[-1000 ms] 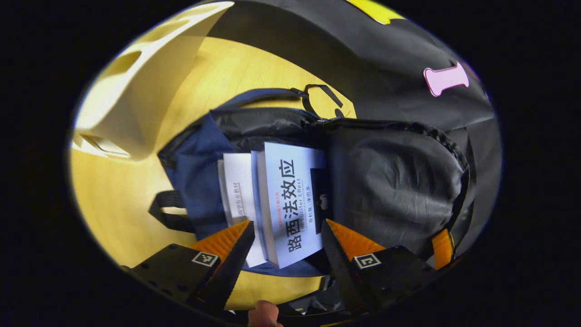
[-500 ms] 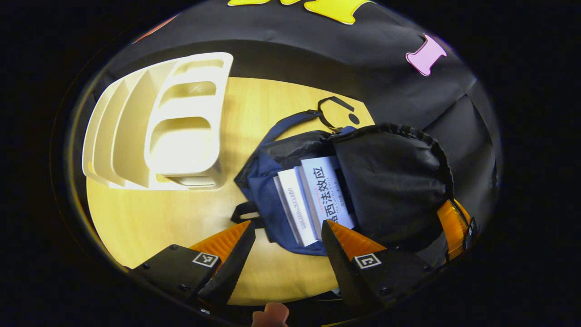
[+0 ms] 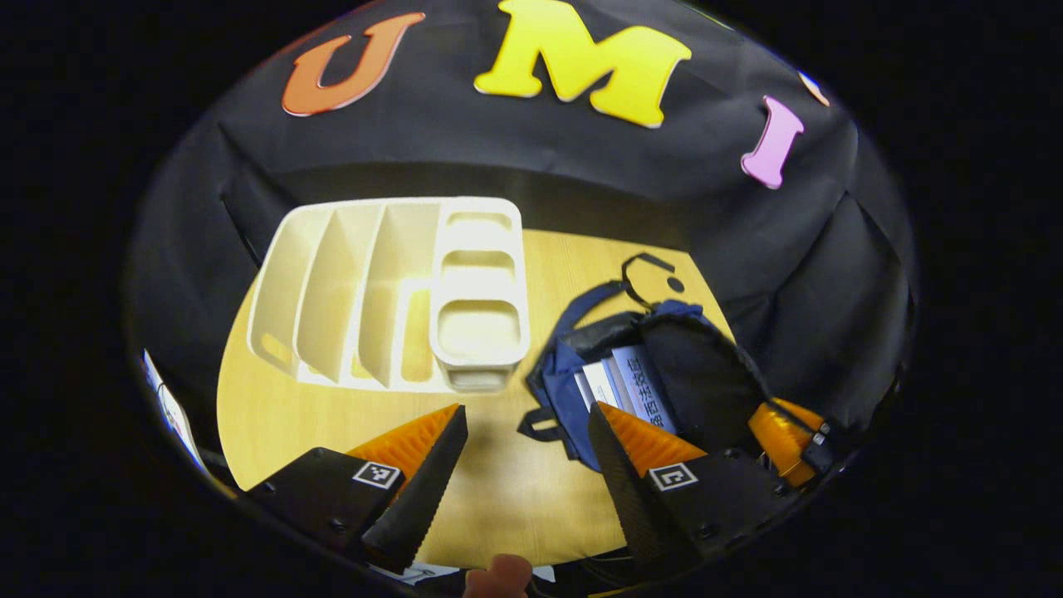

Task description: Open the schoolbag, grab two books from the bookshelf and put them into the schoolbag.

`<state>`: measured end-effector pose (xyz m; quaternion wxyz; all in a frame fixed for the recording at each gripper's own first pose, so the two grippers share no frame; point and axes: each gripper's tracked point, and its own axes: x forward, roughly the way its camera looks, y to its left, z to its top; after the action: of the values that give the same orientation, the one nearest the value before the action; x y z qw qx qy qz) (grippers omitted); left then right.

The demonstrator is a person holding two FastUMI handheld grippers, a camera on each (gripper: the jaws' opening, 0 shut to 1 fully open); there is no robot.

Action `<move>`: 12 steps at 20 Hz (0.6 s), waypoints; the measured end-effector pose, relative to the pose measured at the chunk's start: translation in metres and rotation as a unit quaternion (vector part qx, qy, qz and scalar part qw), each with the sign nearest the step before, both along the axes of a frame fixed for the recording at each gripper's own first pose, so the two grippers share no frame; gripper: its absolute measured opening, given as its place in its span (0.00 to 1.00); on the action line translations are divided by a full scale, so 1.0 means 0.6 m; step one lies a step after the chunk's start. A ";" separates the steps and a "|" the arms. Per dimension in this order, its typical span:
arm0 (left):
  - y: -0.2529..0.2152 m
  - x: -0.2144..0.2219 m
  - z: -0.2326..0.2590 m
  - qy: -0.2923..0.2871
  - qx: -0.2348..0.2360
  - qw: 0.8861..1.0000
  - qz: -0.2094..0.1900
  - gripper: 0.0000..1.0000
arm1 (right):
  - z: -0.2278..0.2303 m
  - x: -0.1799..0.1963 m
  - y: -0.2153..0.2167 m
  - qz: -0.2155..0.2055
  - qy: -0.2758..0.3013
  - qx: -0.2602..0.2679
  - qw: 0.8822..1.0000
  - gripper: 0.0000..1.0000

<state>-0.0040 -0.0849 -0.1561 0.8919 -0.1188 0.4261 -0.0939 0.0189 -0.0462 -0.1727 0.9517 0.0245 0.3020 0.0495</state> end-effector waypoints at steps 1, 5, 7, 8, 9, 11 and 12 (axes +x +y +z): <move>0.022 0.007 0.018 -0.025 0.001 1.000 0.013 0.93 | -0.009 -0.001 0.014 0.005 0.002 0.001 1.000 0.00; 0.104 0.016 0.094 -0.106 -0.003 0.993 0.060 0.93 | -0.050 -0.006 0.076 0.026 0.019 0.009 0.999 0.00; 0.132 0.016 0.114 -0.127 -0.004 0.989 0.074 0.92 | -0.078 -0.005 0.108 0.040 0.028 0.006 0.999 0.00; 0.148 0.015 0.119 -0.136 -0.003 0.987 0.081 0.92 | -0.095 -0.005 0.125 0.046 0.035 0.007 0.998 0.00; 0.164 0.014 0.125 -0.144 -0.002 0.986 0.089 0.92 | -0.115 -0.004 0.141 0.051 0.047 0.007 0.998 0.00; 0.193 0.007 0.136 -0.156 0.003 0.983 0.098 0.92 | -0.164 -0.003 0.167 0.054 0.074 0.007 0.996 0.00; 0.204 0.002 0.139 -0.161 0.009 0.982 0.101 0.92 | -0.191 0.000 0.175 0.052 0.087 0.007 0.995 0.00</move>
<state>-0.0030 0.0375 -0.0725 0.9547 -0.1364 0.2639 -0.0174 0.0191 0.0590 -0.2872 0.9176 0.0193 0.3844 0.0990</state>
